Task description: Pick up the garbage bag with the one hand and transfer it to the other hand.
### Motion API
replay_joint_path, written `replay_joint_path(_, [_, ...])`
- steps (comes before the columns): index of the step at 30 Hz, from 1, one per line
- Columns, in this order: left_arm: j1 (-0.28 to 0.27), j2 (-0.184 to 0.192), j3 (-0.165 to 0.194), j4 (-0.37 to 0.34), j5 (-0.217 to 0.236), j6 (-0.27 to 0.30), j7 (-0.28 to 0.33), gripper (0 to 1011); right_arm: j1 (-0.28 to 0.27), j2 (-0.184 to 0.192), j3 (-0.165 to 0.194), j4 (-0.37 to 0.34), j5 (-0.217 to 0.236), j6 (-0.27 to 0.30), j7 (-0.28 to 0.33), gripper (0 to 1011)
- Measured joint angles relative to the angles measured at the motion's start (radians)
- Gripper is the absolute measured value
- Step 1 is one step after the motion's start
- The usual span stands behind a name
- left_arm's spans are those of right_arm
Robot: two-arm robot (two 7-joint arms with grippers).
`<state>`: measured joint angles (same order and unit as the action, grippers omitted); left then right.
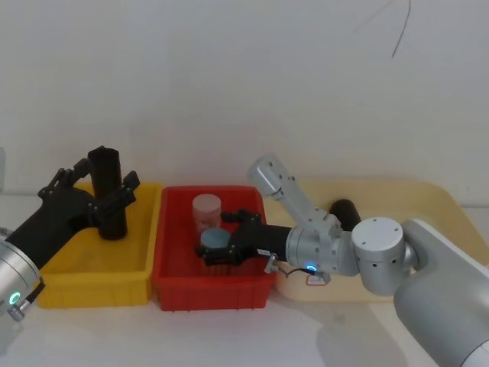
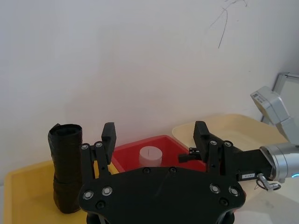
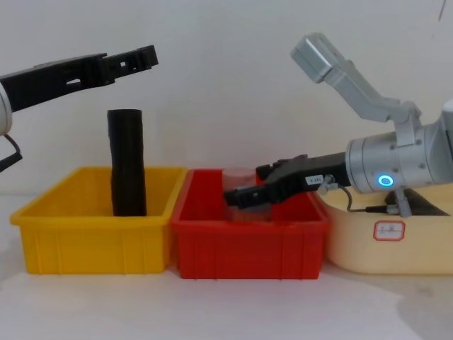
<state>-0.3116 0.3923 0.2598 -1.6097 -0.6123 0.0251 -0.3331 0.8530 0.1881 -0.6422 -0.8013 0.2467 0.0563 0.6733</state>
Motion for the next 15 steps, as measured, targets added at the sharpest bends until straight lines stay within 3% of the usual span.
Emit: replay_joint_path(15, [0.000,0.000,0.000,0.000,0.000,0.000,0.000,1002,0.014,-0.004,-0.008,0.036,-0.031,0.007,0.006,1001])
